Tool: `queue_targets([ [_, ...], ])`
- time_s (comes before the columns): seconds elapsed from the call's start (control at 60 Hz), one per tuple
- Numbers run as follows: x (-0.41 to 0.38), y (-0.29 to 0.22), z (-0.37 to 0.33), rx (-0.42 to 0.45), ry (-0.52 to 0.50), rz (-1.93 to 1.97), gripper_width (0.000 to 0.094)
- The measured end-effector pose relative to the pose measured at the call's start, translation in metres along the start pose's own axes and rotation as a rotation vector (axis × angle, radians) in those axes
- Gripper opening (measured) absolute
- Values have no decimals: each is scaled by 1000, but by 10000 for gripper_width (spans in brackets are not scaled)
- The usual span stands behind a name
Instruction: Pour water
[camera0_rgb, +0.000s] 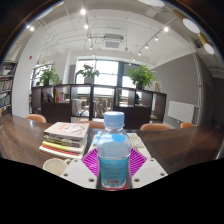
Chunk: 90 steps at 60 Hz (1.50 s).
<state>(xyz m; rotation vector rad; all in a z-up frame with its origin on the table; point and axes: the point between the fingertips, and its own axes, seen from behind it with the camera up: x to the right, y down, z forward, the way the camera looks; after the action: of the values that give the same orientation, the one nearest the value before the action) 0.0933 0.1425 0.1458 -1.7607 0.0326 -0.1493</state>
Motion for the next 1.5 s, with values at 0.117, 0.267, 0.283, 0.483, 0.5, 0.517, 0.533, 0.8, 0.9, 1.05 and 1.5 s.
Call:
queue_targets([
  [0.117,6,8,4,-16,-15,27,345],
  [0.267,15,56,28,-55,-50,35,347],
  [0.283,15,61,28,-63,-55,36,344],
  [0.483,17,70,27,-34,-65,51,377],
  [0.5,17,70,27,-34,-65,47,376],
  [0.517,17,70,27,-34,-65,47,391],
  [0.533,17,70,27,-35,-64,47,406],
  [0.8,16,84,5,-100,-85,-20,703],
  [0.9,20,102,-21,-162,-72,-8,770],
  [1.05,10,123,-75,-208,-54,25,776],
  [1.5,-32,108,-232,-209,-35,89,776],
])
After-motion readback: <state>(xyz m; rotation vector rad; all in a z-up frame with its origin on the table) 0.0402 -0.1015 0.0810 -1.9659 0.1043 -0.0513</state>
